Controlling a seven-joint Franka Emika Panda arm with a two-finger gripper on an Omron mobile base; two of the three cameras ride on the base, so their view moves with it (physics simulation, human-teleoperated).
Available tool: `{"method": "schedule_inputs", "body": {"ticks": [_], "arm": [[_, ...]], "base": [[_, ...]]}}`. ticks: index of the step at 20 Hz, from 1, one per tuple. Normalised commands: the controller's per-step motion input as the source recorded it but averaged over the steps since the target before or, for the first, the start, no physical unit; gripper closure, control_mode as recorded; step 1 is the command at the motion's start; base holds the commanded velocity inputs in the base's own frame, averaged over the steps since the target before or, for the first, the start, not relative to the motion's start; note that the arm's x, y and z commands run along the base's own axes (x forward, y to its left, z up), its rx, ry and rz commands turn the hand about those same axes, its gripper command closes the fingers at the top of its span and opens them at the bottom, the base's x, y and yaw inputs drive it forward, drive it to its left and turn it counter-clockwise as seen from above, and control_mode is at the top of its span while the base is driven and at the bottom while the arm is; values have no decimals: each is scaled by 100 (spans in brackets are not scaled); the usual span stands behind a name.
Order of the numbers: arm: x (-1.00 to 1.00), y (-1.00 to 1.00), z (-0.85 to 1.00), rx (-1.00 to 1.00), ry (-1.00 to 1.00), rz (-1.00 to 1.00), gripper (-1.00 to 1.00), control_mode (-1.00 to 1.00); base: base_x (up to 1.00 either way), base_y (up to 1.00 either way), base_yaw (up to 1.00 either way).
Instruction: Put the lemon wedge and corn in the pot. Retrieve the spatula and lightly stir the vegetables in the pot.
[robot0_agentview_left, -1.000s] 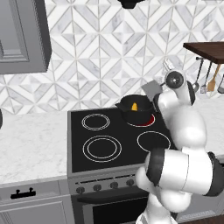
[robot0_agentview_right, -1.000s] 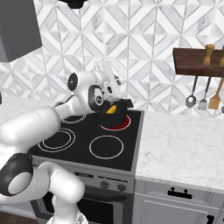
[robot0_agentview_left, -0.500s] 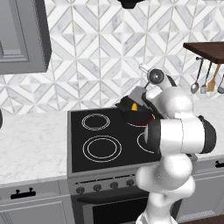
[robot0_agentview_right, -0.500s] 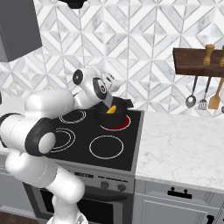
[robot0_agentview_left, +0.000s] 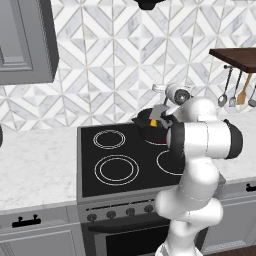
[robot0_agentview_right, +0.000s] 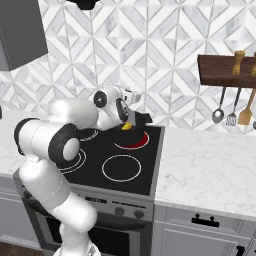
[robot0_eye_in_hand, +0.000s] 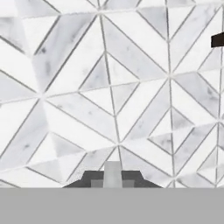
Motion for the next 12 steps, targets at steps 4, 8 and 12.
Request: {"method": "schedule_inputs", "body": {"ticks": [4,8,12], "arm": [[36,8,-34,-24,16,28,100,-100],[35,1,-24,-18,20,27,100,-100],[39,0,-12,-16,26,21,100,-100]], "base": [[0,0,0],[0,0,0],[0,0,0]]}}
